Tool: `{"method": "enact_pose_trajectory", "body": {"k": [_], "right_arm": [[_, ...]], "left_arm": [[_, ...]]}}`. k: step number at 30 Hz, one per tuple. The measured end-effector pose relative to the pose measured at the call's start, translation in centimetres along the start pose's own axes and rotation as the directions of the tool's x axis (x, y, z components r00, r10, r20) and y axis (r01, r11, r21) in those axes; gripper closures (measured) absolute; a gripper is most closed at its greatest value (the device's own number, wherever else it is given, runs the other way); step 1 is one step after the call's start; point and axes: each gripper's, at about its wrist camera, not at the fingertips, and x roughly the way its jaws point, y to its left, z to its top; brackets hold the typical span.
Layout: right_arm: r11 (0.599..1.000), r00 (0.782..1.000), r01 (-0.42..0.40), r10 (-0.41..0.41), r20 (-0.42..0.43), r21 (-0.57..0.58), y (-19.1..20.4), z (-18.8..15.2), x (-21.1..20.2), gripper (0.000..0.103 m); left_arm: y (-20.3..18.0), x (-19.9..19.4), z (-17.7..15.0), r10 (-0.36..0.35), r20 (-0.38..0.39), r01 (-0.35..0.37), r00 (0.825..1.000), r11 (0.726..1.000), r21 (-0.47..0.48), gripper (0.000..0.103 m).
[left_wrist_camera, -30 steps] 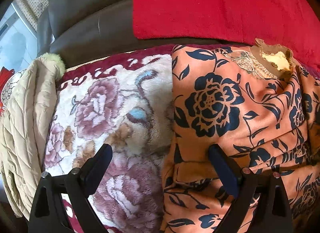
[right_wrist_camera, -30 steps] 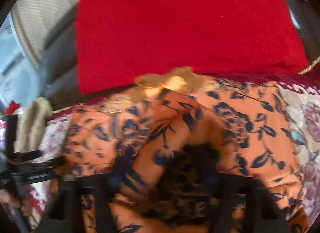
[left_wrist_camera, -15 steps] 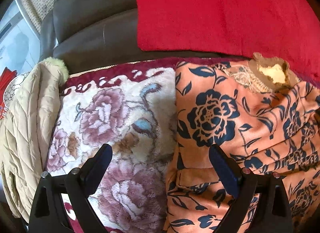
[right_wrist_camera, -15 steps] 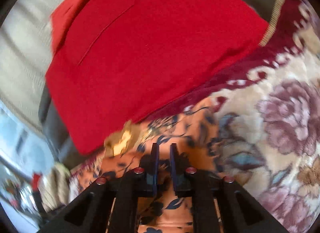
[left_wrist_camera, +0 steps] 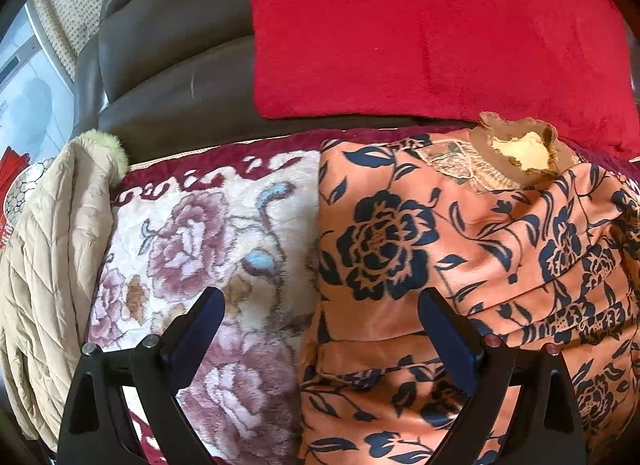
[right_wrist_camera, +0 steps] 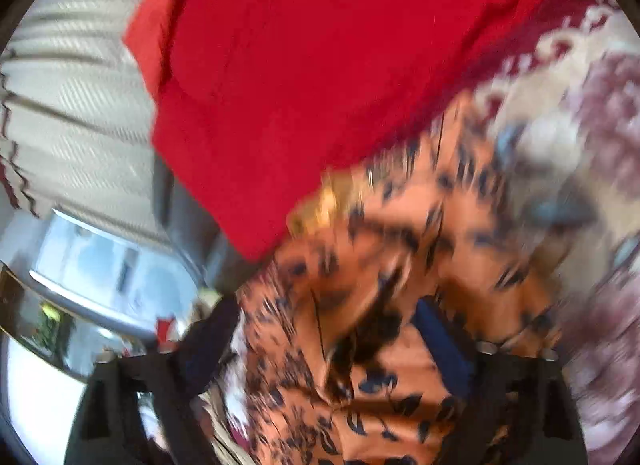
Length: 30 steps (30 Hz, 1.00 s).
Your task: Fold small clothes
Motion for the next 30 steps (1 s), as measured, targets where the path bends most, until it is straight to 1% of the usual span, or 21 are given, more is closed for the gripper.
{"method": "enact_pose_trajectory", "body": {"k": [1,3,5,6,7,9,11,12,14,16,17,19,20,22,23,24,25,26,28,29,30], "right_arm": [[1.000,1.000,0.015,-0.015,-0.025,-0.017,0.3,-0.5,1.2,0.034],[0.994,0.997,0.055,-0.060,-0.048,-0.091,1.5,-1.0,3.1,0.079],[0.986,0.995,0.086,-0.091,-0.028,-0.141,2.7,-0.9,3.4,0.085],[0.987,0.998,0.066,-0.068,-0.010,-0.143,2.9,-0.7,3.4,0.094],[0.988,0.999,0.029,-0.022,0.043,-0.152,3.6,-0.2,2.2,0.094],[0.986,0.987,0.004,0.023,0.159,-0.166,4.4,0.8,-0.6,0.094],[0.992,0.971,-0.011,0.041,0.234,-0.127,3.8,1.8,-2.4,0.094],[0.997,0.962,0.012,0.010,0.272,-0.077,2.7,2.6,-3.0,0.094],[0.991,0.951,0.131,-0.120,0.285,-0.018,1.0,3.5,-3.1,0.094],[0.955,0.901,0.287,-0.294,0.318,0.069,-1.0,4.0,-3.2,0.090],[0.952,0.900,0.289,-0.306,0.310,0.101,-1.8,4.2,-3.4,0.090],[0.964,0.917,0.233,-0.262,0.302,0.130,-2.1,4.4,-3.8,0.090],[0.975,0.924,0.199,-0.220,0.313,0.100,-1.4,4.3,-3.9,0.089],[0.982,0.933,0.190,-0.176,0.315,-0.014,1.0,3.5,-3.4,0.085],[0.980,0.939,0.188,-0.162,0.303,-0.059,1.9,3.0,-2.8,0.072],[0.979,0.949,0.181,-0.148,0.277,-0.095,2.6,2.6,-2.0,0.043],[0.979,0.960,0.173,-0.143,0.240,-0.111,3.0,2.2,-1.0,0.024],[0.980,0.967,0.171,-0.146,0.206,-0.106,3.0,1.8,0.2,0.014],[0.973,0.971,0.198,-0.178,0.159,-0.120,3.1,1.2,2.1,0.015],[0.966,0.970,0.224,-0.207,0.126,-0.133,2.9,1.2,3.0,0.020],[0.951,0.963,0.267,-0.259,0.070,-0.154,2.7,0.9,4.3,0.032]], "left_arm": [[-0.2,0.1,0.0,0.001,-0.002,-0.001,1.000,1.000,0.004,0.006],[-0.5,0.2,0.0,0.007,-0.002,-0.007,1.000,1.000,0.012,0.006],[-0.5,0.2,0.1,0.003,0.000,-0.003,1.000,1.000,0.015,0.006],[-0.3,0.3,0.0,0.002,0.001,-0.002,1.000,1.000,0.014,0.006],[-0.1,0.4,0.1,0.002,0.002,-0.002,1.000,1.000,0.012,0.006],[0.2,0.6,0.2,0.001,0.003,-0.001,1.000,1.000,0.007,0.006],[0.6,0.8,0.2,-0.003,0.007,0.003,1.000,1.000,0.001,0.006],[0.7,0.9,0.2,-0.002,0.006,0.003,1.000,1.000,0.000,0.006],[0.8,1.2,0.2,0.002,-0.001,-0.002,1.000,1.000,-0.002,0.006],[0.9,1.5,0.1,0.008,-0.008,-0.008,1.000,1.000,0.007,0.006],[0.9,1.7,0.0,0.014,-0.011,-0.014,1.000,1.000,0.011,0.006],[1.0,2.1,0.0,0.020,-0.012,-0.019,1.000,1.000,0.008,0.006],[1.1,2.2,0.0,0.020,-0.014,-0.020,1.000,1.000,0.005,0.006],[1.1,3.0,0.0,0.018,-0.039,-0.017,0.999,1.000,0.004,0.006],[0.9,3.6,-0.2,0.011,-0.074,-0.010,0.997,1.000,0.017,0.006],[0.8,4.1,-0.3,0.009,-0.098,-0.007,0.995,1.000,0.026,0.006],[0.8,4.3,-0.6,0.010,-0.107,-0.008,0.994,1.000,0.026,0.006],[0.9,4.2,-0.8,0.007,-0.100,-0.005,0.995,1.000,0.023,0.006],[1.1,3.9,-1.1,-0.001,-0.093,0.002,0.996,1.000,0.020,0.006],[1.5,3.6,-1.3,-0.003,-0.089,0.004,0.996,1.000,0.014,0.006],[1.8,3.4,-1.5,-0.004,-0.086,0.005,0.996,1.000,0.010,0.006]]}}
